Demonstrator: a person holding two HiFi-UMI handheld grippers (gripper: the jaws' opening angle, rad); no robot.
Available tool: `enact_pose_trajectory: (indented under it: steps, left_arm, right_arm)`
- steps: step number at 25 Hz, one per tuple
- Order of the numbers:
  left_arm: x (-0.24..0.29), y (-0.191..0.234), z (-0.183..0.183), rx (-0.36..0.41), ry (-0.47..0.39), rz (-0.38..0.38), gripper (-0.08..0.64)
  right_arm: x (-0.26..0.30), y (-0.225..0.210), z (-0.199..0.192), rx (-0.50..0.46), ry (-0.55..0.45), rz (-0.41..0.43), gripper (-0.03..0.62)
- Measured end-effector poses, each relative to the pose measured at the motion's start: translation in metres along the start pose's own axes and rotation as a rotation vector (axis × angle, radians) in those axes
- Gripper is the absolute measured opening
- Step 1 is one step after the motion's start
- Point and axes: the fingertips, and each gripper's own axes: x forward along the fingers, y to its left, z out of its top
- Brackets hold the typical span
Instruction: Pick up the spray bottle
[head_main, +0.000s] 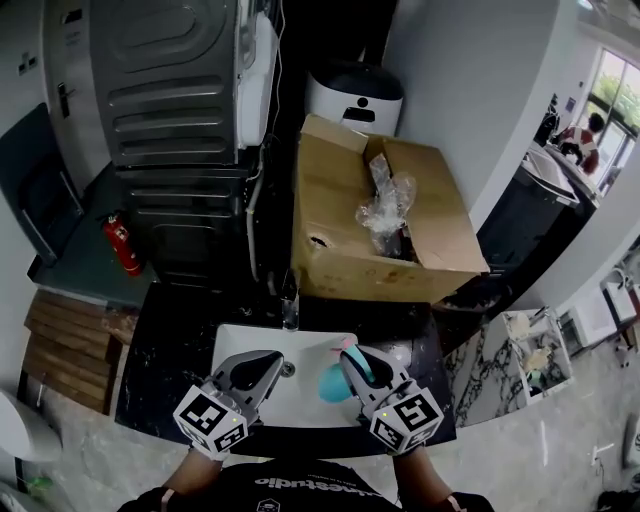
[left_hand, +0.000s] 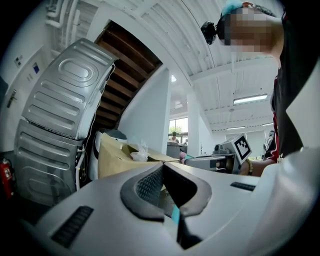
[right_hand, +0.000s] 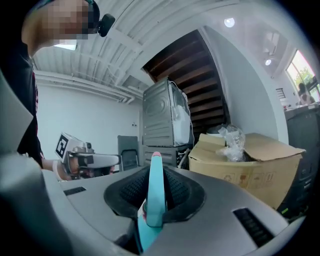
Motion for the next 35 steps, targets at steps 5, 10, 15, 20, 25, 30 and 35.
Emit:
enact_pose_trajectory:
  steps: [5,10,15,20,25,30,35]
  left_arm:
    - [0.002,-0.006,0.001,-0.002,-0.009,-0.020,0.015]
    - [0.001,-0.007,0.001,0.001,-0.011,-0.018,0.015]
    - [0.002,-0.007,0.001,0.006,-0.010,-0.022,0.015]
    - [-0.001,-0.005,0.001,0.002,-0.009,-0.007,0.015]
    - [-0.002,-0.007,0.002,0.004,-0.006,-0.006,0.015]
    - [-0.002,-0.009,0.002,0.008,-0.007,-0.003,0.015]
    - [-0.003,-0.010,0.004,0.013,-0.011,-0.006,0.015]
  right_arm:
    - [0.000,0.030,-0.002,-0.007,0.021,0.051,0.095]
    - [0.001,0.043,-0.002,-0.001,0.001,0.068,0.095]
    - [0.001,0.043,-0.004,-0.001,-0.002,0.055,0.095]
    - [0.000,0.041,-0.003,-0.014,-0.008,0.045,0.095]
    - [-0.001,0.042,-0.002,-0.025,-0.008,0.046,0.095]
    - [-0.002,0.043,-0.005,-0.046,-0.006,0.043,0.095]
    - [-0.002,0.042,-0.006,-0.040,-0.006,0.035,0.094]
